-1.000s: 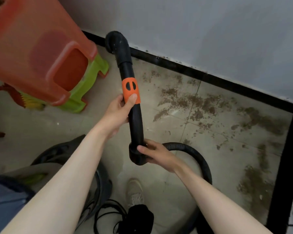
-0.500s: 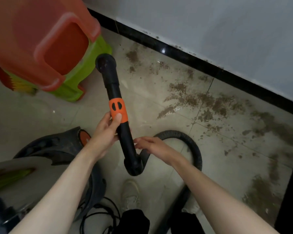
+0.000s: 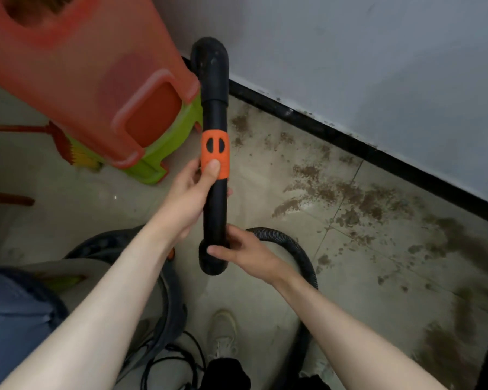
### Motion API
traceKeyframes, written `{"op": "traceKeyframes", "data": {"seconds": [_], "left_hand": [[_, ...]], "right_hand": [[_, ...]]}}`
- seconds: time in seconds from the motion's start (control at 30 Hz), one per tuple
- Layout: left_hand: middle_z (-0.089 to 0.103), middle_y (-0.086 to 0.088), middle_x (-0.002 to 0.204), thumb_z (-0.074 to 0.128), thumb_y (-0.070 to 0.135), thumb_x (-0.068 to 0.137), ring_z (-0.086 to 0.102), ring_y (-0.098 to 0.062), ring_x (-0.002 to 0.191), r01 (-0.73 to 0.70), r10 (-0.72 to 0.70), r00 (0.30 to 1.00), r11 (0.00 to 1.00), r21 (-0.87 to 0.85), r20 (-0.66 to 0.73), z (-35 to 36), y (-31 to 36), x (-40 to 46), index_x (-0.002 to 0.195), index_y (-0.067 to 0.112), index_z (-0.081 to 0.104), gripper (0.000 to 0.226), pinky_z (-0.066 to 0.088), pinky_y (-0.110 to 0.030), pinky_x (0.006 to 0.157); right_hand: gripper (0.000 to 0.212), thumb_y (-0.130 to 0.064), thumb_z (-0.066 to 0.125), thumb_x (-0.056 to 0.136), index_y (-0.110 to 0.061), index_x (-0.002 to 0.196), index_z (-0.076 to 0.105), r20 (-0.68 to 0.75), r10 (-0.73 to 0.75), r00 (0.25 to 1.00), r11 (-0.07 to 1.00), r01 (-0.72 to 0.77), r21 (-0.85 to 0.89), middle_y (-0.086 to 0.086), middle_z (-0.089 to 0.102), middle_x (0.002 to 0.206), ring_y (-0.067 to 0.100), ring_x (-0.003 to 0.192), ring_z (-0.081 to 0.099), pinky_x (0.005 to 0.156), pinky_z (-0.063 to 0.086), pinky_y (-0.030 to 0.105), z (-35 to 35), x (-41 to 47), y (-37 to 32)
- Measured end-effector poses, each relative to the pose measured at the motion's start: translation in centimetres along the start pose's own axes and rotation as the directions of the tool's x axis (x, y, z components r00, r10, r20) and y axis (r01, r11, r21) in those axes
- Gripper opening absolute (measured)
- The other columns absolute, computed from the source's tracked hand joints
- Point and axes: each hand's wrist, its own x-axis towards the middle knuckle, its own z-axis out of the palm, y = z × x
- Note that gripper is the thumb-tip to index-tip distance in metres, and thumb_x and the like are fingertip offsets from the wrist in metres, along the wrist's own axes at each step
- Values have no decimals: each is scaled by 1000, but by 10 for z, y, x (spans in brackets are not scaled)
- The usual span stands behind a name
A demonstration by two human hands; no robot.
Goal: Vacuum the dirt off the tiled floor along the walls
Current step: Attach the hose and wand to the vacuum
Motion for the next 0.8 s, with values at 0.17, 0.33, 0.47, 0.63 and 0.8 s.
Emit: {"op": "traceKeyframes", "data": {"seconds": [0.17,0.33,0.47,0.63,0.8], "left_hand": [[65,-3,99,42,23,99,65,-14,89,-69,68,990,998,0,125,12,46,-9,109,16,57,19,51,-28,85],[59,-14,121,25,-12,96,58,-19,109,-87,72,993,981,172,92,16,44,-33,124,7,51,42,47,-20,94],[51,-7,133,31,-24,82,47,-13,124,-114,45,977,936,333,208,29,33,-55,134,3,45,60,34,-15,102],[52,1,131,67,18,86,48,-13,120,-365,132,905,731,577,405,51,18,-76,137,19,42,57,38,-28,100],[55,6,123,58,38,91,54,-17,110,-473,215,868,634,612,448,91,2,-121,136,29,36,52,40,-30,86]], "right_hand": [[22,-5,65,91,-16,108,57,-143,-93,985,994,100,47,3,64,106,11,96,61,91,49,26,2,-21,-49],[25,-19,54,97,-10,120,54,-351,-51,935,832,234,503,10,65,119,24,112,63,96,52,41,-39,-61,-109],[36,-24,48,100,-9,133,47,-455,-17,890,786,293,544,16,59,133,31,122,59,103,47,50,-71,-107,-125],[30,-28,50,99,-11,123,51,-477,-65,876,771,348,534,18,63,128,31,117,63,98,51,49,-89,-154,-129],[22,-29,52,100,-15,116,54,-517,-59,854,815,340,469,9,71,113,24,103,70,93,55,44,-105,-205,-126]]}}
